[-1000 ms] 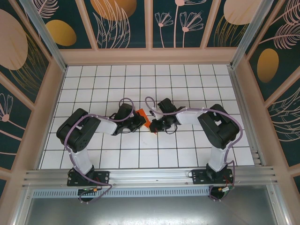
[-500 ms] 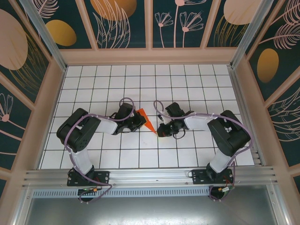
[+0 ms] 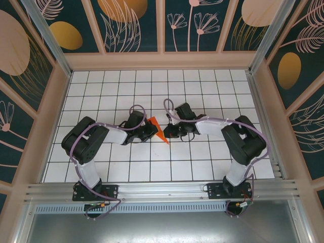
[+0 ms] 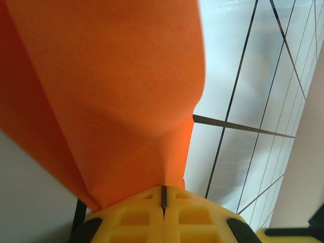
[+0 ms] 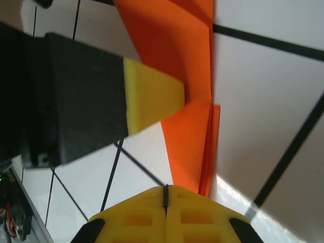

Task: Fold a paper plane with a square sheet of paper (pick it up from the middle)
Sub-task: Fold the wing for the fifth time at the center of the table.

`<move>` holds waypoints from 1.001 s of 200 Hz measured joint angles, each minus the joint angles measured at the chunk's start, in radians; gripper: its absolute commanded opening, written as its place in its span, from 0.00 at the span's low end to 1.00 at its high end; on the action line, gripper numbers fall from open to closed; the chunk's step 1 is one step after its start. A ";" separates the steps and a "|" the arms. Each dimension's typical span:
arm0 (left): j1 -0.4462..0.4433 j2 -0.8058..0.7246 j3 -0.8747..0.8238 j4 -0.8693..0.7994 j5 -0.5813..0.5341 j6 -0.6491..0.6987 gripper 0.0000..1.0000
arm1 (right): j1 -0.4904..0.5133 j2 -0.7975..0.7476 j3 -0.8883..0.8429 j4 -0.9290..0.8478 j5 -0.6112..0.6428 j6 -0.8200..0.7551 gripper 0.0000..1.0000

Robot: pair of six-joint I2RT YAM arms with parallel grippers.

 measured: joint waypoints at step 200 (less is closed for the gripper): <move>0.012 -0.034 0.117 -0.180 -0.158 0.404 0.26 | -0.008 0.117 0.047 -0.004 -0.039 -0.092 0.00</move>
